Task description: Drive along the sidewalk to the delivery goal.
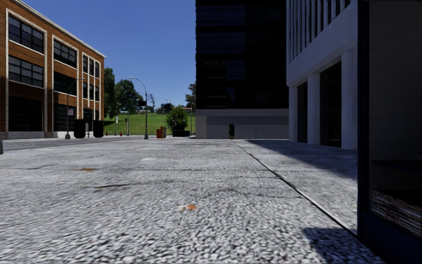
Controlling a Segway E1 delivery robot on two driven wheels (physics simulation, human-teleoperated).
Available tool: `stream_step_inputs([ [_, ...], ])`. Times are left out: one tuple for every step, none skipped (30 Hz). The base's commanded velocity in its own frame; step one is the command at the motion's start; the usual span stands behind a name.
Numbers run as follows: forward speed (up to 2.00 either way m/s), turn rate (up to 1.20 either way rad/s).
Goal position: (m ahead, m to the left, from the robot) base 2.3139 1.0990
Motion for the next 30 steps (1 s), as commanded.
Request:
stream_step_inputs([
  [1.36,0.02],
  [1.36,0.05],
  [1.36,0.08],
  [1.36,0.08],
  [1.36,0.14],
  [1.36,0.23],
  [1.36,0.32],
  [1.36,0.35],
  [1.36,0.35],
  [1.36,0.36],
  [1.36,0.36],
  [1.36,0.36],
  [1.36,0.36],
  [1.36,0.36],
  [1.36,0.37],
  [1.36,0.37],
  [1.36,0.39],
  [1.36,0.39],
  [1.36,0.41],
  [1.36,0.42],
  [1.36,0.42],
  [1.36,0.42],
  [1.36,0.42],
  [1.36,0.43],
  [1.36,0.43],
  [1.36,0.43],
  [1.36,0.43],
  [1.36,0.43],
  [1.36,0.43],
  [1.36,0.43],
])
